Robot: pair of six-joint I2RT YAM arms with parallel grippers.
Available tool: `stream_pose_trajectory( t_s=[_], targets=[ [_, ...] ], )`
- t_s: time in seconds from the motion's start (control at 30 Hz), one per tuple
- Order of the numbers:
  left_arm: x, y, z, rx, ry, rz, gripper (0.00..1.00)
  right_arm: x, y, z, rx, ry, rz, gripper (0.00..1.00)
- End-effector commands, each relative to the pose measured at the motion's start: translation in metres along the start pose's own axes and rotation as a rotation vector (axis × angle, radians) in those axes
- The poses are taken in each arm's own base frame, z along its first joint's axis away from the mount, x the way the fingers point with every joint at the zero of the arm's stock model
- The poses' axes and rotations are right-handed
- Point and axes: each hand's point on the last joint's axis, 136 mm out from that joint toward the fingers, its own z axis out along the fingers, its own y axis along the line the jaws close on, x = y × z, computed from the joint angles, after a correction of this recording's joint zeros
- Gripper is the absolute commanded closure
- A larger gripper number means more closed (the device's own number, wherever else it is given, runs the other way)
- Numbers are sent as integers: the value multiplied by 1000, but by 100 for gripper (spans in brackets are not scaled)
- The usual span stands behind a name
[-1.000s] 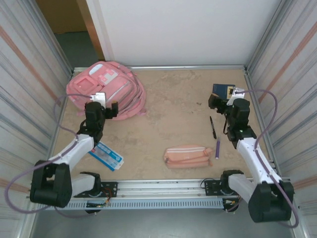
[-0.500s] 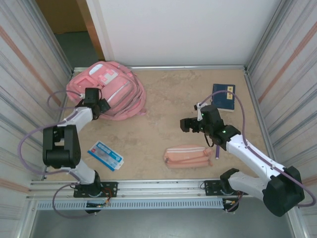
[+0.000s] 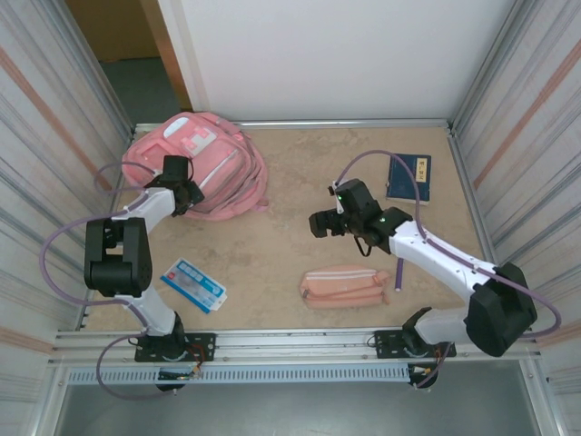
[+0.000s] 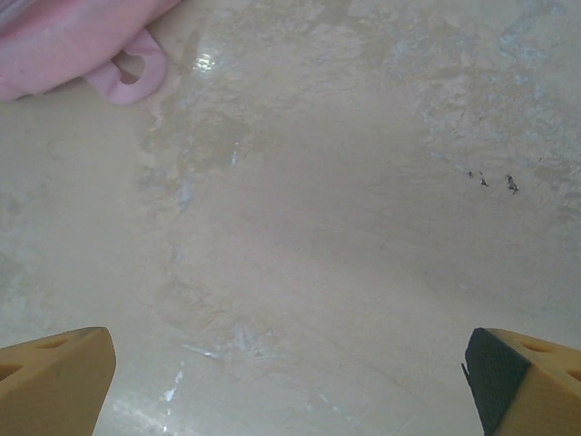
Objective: Pack the student bag
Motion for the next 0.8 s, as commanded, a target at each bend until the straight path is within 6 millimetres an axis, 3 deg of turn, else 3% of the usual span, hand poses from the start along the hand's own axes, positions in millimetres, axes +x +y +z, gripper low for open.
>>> stream_pose_trajectory(
  t_s=[0.0, 0.1, 0.27, 0.43, 0.67, 0.77],
  targets=[
    [4, -26, -13, 128, 34, 42, 43, -9, 10, 3, 3, 6, -48, 1],
    [2, -32, -18, 167, 28, 22, 50, -11, 18, 8, 13, 27, -88, 1],
    [0, -29, -23, 158, 17, -1, 51, -6, 26, 12, 16, 50, -131, 1],
    [5, -28, -9, 149, 58, -10, 52, 1, 24, 14, 30, 60, -133, 1],
    [10, -36, 9, 195, 70, -14, 51, -7, 27, 15, 26, 42, -133, 1],
    [10, -41, 7, 235, 55, -6, 69, -17, 34, 16, 4, 29, -140, 1]
  ],
)
